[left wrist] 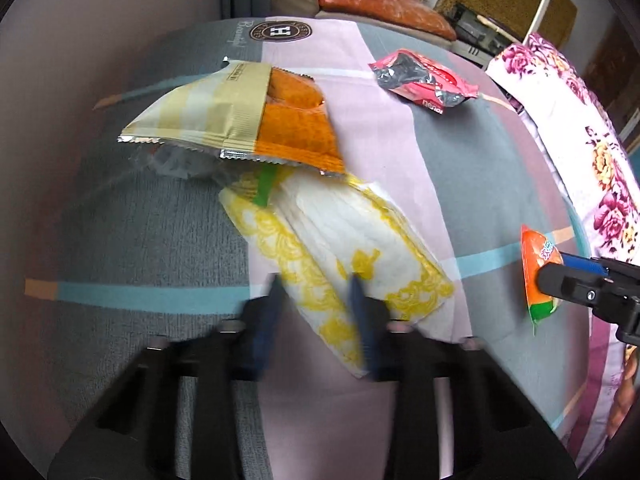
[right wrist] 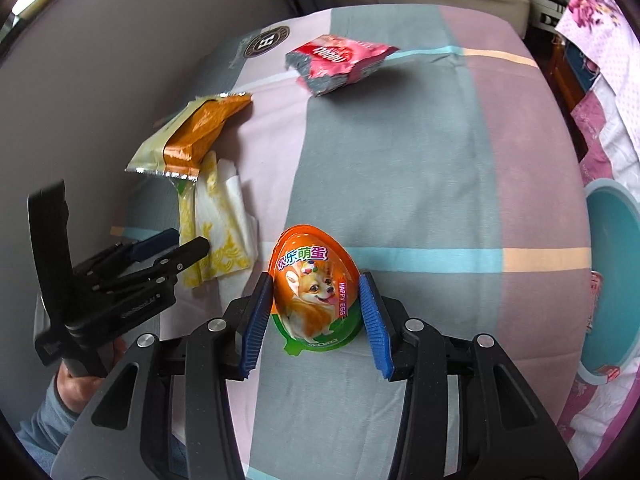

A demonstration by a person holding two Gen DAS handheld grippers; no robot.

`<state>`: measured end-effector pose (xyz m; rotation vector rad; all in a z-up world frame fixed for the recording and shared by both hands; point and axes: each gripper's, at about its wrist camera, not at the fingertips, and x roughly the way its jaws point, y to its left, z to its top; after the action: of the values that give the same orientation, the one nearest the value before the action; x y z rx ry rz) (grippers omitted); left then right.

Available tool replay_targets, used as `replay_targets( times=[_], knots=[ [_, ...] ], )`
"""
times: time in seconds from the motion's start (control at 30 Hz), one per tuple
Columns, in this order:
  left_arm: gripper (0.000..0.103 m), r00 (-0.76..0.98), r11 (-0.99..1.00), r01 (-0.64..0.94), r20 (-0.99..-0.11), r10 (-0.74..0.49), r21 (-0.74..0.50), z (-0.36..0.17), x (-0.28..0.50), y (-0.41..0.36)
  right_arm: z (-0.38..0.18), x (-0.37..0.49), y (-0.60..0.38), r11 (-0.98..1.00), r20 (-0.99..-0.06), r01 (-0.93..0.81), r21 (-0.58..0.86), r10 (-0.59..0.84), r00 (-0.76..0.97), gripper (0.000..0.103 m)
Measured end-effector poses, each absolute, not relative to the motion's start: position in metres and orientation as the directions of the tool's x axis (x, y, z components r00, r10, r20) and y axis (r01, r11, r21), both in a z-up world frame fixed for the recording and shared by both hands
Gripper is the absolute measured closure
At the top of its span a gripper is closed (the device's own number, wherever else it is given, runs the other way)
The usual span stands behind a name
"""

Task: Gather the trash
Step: 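Grasp the yellow-patterned wrapper with the left tool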

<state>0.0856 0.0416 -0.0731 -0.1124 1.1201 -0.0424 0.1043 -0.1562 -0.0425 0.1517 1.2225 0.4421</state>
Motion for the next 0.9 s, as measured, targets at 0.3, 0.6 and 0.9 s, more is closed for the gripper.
replay_targets(
  times=[0.3,0.6,0.9],
  knots=[
    [0.095,0.413,0.984,-0.036,-0.899,-0.146,-0.176,-0.067,0.074,0.060,-0.039,0.099,-0.168,0.905,-0.862,-0.218,0.365,0.417,0.287,0.061],
    [0.095,0.346,0.990,-0.057,-0.933,-0.101,-0.129,-0.067,0.032,0.096,-0.029,0.088,-0.172,0.900,-0.851,-0.228,0.372,0.429,0.303,0.061],
    [0.042,0.376,0.962,-0.124,-0.909,-0.182,-0.244,-0.057,0.035,0.105,-0.026,0.077,-0.174,0.894,-0.849,-0.231,0.384,0.440,0.293,0.061]
  ],
)
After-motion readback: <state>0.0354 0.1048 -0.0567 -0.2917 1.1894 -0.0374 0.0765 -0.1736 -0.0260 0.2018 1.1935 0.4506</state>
